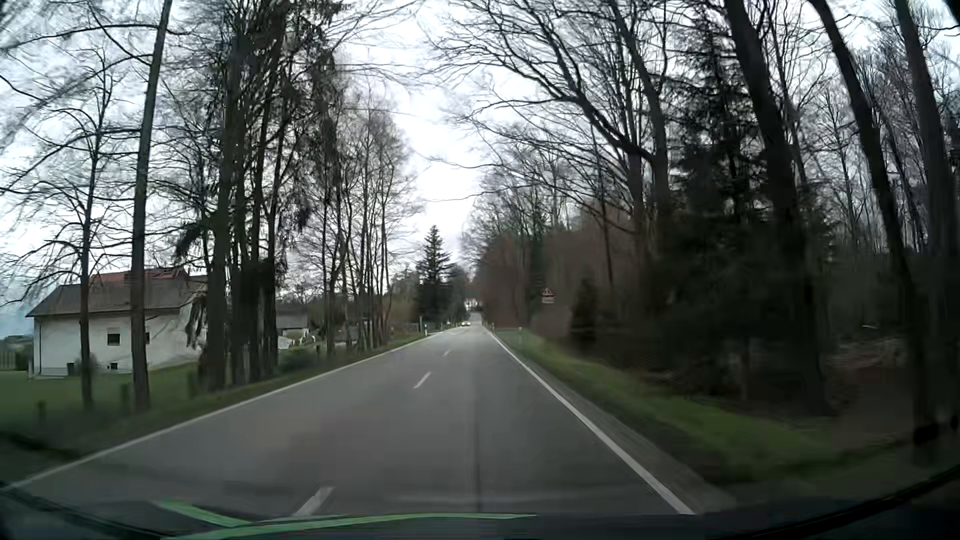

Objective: Follow the waypoints while adhering to traffic rules and regulations

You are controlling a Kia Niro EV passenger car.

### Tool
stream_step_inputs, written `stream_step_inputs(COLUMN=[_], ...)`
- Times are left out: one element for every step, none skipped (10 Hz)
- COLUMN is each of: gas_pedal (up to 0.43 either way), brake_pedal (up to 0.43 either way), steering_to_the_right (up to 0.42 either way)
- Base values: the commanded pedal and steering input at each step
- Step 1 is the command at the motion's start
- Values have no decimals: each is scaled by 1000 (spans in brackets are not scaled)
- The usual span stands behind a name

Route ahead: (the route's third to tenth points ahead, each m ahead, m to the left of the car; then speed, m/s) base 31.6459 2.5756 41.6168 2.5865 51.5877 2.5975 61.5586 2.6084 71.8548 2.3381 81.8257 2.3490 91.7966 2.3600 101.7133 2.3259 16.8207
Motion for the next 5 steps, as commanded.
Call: stream_step_inputs(gas_pedal=[220,220,220,220,220], brake_pedal=[0,0,0,0,0], steering_to_the_right=[-1,-1,-1,-1,-1])
